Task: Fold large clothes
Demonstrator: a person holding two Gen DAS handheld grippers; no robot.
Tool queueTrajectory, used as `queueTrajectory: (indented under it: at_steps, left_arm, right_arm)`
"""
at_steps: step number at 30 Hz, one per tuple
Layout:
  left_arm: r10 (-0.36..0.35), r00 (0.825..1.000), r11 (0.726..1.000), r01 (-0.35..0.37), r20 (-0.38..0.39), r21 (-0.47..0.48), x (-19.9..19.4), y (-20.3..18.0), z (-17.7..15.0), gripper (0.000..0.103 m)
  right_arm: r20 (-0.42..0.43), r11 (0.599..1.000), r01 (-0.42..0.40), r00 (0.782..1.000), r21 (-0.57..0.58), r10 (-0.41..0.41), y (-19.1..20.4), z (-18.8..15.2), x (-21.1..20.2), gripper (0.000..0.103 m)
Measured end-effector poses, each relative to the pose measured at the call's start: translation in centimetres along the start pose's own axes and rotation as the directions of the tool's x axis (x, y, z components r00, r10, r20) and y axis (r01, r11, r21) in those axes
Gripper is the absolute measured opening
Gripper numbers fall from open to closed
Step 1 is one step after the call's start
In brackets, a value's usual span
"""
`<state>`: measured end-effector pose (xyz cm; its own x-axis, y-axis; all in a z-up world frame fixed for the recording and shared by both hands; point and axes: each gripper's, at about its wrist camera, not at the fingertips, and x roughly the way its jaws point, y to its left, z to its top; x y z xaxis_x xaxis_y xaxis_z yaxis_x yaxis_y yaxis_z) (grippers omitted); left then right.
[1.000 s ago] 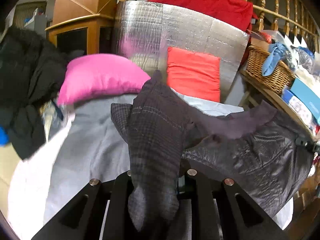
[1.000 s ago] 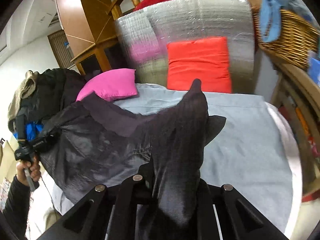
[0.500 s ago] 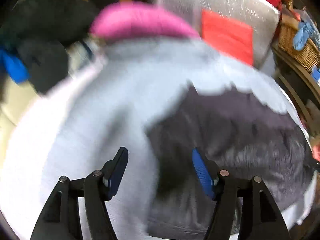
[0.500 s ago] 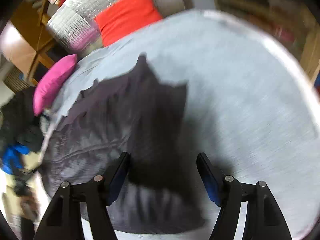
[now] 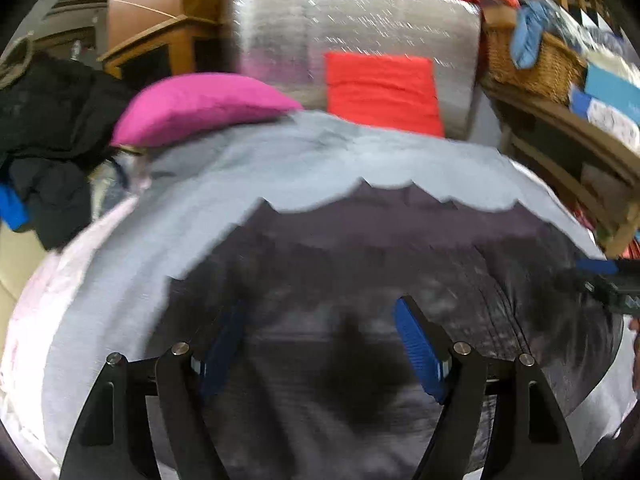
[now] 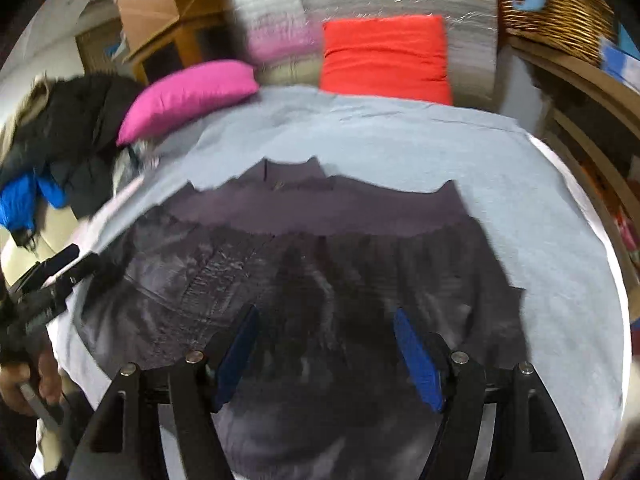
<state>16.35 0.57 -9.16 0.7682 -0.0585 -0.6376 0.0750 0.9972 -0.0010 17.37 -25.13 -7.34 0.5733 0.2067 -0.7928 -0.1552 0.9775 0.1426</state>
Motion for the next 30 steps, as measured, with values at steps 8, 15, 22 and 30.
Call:
queueTrajectory:
  at_steps: [8,15,22,30]
  left_arm:
    - [0.043,0.982,0.999,-0.036,-0.185,0.040,6.2,-2.4,-1.2,0.089]
    - [0.024,0.991,0.999,-0.029,-0.131,-0.041,1.7,0.4,-0.9,0.088]
    - [0.017,0.998,0.986,-0.025,-0.055,-0.165,-4.4,5.1,-3.2,0.088]
    - [0.074,0.996,0.979,-0.082,-0.050,-0.187,-7.4,7.2,-6.5,0.088]
  right_arm:
    - [-0.073,0.985,0.054,0.996,0.166,-0.042,-5.9,0.2,6.0,0.080]
    - [-0.031,0.988,0.052,0.998,0.147,-0.047,-3.9,-1.9,0.6,0.080]
    - [0.078,0.977,-0.049,0.996,0.209,0.034,-0.3,-7.8,-5.8,0.081]
    - [0.099,0.958,-0.089,0.993,0.274,0.064,0.9,-13.1,-7.8,0.081]
